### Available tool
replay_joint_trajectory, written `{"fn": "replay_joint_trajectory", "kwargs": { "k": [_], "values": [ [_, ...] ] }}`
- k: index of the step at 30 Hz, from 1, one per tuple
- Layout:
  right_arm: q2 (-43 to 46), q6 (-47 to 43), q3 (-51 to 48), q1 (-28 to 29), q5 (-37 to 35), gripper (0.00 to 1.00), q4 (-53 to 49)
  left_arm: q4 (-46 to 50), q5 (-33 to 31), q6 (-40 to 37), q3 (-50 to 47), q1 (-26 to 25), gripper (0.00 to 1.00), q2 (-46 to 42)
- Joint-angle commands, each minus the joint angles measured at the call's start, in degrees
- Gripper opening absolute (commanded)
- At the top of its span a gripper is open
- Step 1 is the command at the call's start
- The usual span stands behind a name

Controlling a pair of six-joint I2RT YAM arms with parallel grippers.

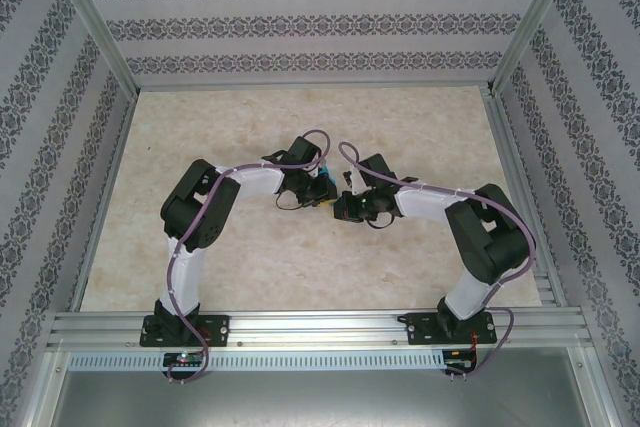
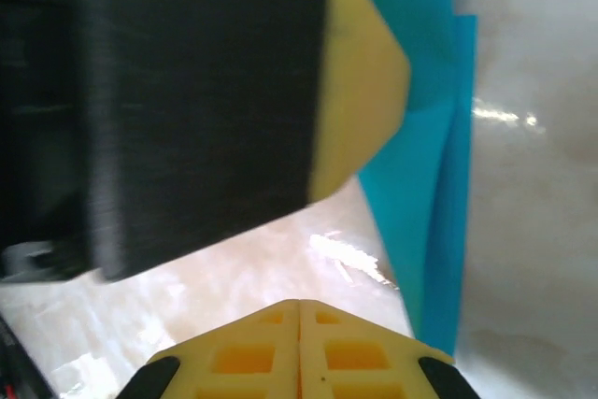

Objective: Fold a paper plane with a square sheet of paper (pick it up from the middle)
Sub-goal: Fold the wing for the fifth time at the center of the table.

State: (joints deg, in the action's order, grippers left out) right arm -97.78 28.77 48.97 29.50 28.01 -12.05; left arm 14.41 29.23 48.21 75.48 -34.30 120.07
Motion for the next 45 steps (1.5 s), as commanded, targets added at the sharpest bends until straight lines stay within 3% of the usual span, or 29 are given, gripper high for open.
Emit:
{"fn": "replay_joint_trajectory", "kwargs": {
  "k": [1, 22, 29, 45],
  "values": [
    [-1.7, -0.8, 2.9, -0.1, -3.2, 0.08, -3.5, 4.9, -5.6, -0.7, -0.9, -0.2, 0.18, 3.5],
    [-3.5, -2.7, 0.2, -2.1, -3.0, 0.08, -6.2, 6.4, -6.2, -0.9, -0.4, -0.3, 0.18, 4.2],
    [-1.5, -2.2, 4.1, -1.7, -1.5, 0.09, -5.8, 6.7, -6.3, -0.9, -0.3, -0.3, 0.18, 4.2],
    [-7.3, -3.6, 5.0, -1.5, -1.3, 0.09, -7.1, 7.2, -6.4, -0.8, -0.2, -0.3, 0.18, 4.6]
  ]
}}
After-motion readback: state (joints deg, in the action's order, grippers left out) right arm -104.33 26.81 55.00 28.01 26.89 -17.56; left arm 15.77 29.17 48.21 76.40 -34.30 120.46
